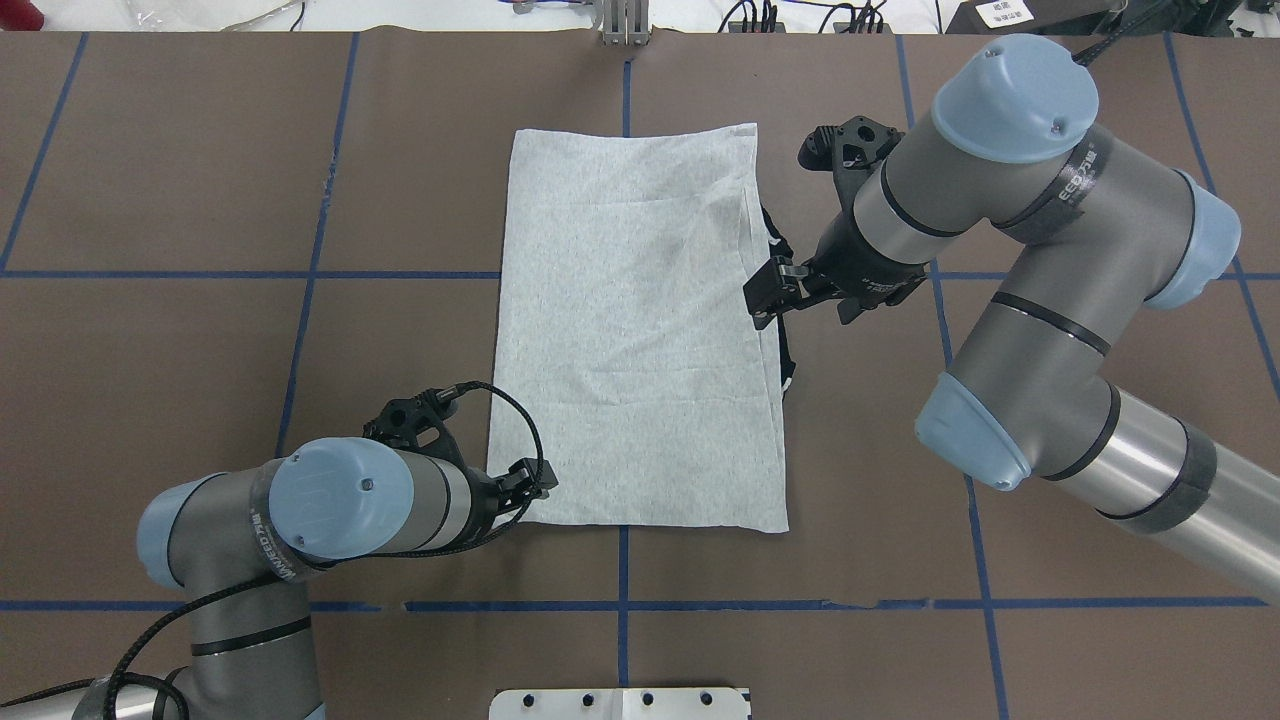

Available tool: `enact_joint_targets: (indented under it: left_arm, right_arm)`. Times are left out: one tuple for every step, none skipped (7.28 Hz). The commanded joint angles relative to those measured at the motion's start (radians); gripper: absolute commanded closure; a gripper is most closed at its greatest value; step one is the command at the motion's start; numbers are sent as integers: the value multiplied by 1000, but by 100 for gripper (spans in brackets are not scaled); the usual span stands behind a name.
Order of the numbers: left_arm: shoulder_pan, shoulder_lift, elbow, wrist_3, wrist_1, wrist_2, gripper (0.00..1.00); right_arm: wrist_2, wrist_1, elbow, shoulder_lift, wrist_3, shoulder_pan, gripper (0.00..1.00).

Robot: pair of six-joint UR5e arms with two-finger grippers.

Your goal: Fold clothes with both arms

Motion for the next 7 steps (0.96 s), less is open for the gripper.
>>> enact_joint_targets:
  left_arm:
    - [-10,0,31,6,1,6,3]
    - [-10,-2,41,6,-1,10,6]
    - [-8,-8,44,6,-1,9,12]
    - [-5,-9,43,8,-1,7,18]
    - [-3,-14,41,8,-1,3,23]
    - [0,-12,41,8,-1,3,29]
    - [0,-14,41,8,-2,1,33]
  right_arm:
    - [-2,0,-3,3,0,-1,0]
    - [-4,0,-3,3,0,-2,0]
    - [-4,0,-3,1,-1,-1,0]
    - [-5,0,-3,0,-1,-1,0]
    - [-6,0,-2,0,-1,-1,0]
    - [-7,-2,-2,0,-1,-1,0]
    - [-7,0,-2,0,-1,-1,0]
